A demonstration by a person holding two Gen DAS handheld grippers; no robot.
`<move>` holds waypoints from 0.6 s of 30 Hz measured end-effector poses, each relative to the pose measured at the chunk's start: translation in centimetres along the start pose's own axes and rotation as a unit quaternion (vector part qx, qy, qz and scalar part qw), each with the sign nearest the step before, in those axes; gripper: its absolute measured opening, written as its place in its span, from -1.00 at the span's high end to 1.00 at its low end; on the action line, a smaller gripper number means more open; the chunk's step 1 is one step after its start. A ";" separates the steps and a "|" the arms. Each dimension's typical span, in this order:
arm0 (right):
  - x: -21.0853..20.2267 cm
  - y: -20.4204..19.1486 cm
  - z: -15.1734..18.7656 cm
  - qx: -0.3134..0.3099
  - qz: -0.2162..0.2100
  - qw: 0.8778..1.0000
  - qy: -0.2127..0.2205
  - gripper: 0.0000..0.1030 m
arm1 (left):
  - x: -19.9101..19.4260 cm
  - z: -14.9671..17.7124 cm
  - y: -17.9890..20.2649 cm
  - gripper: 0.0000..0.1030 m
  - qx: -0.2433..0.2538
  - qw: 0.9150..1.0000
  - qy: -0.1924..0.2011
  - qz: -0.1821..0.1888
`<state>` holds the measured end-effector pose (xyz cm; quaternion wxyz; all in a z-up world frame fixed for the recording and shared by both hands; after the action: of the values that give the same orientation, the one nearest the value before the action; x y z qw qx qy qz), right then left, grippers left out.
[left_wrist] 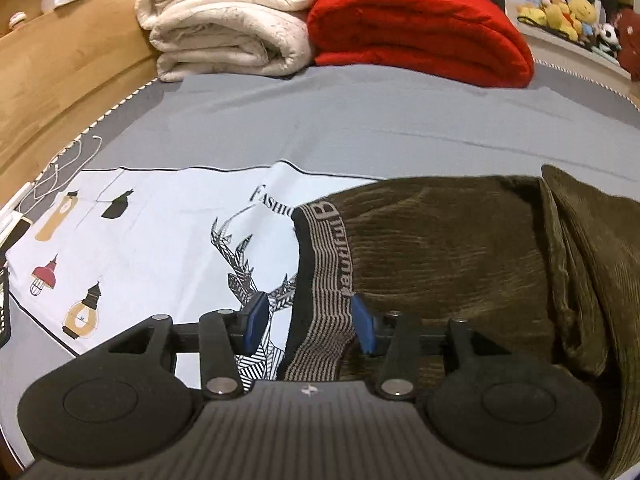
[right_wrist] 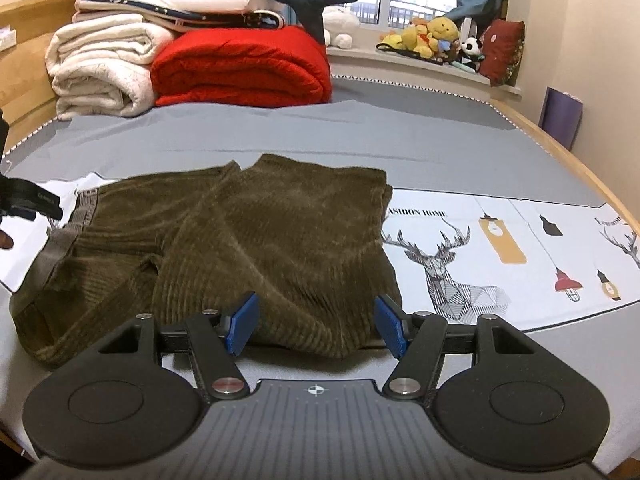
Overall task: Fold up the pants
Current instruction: 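Pull the waistband with the left tool to spread the pants flat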
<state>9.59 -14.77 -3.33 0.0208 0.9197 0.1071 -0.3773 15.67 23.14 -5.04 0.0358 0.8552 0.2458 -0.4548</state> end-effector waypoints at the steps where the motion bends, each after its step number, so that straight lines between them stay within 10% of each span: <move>1: 0.1 -0.2 -0.2 0.003 -0.001 1.000 0.002 -0.27 | -0.2 -0.1 -0.3 0.00 -0.004 1.000 0.004 0.005; 18: 0.3 -3.1 -2.3 -0.039 0.004 0.997 0.067 -0.05 | -2.1 -2.5 -2.4 -0.11 -0.041 0.994 0.105 0.001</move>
<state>10.71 -11.42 -1.79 0.0510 0.9416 0.1196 -0.3106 15.55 25.16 -1.55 0.0457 0.8964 0.2655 -0.3519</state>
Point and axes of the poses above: each gripper's, at about its wrist camera, not at the fingertips, and x roughly the way its jaws point, y to its right, z to its underside, the point moved 8 cm from there along x, roughly the way its jaws point, and after that the axes turned 8 degrees about -y, right-handed, at the moved point
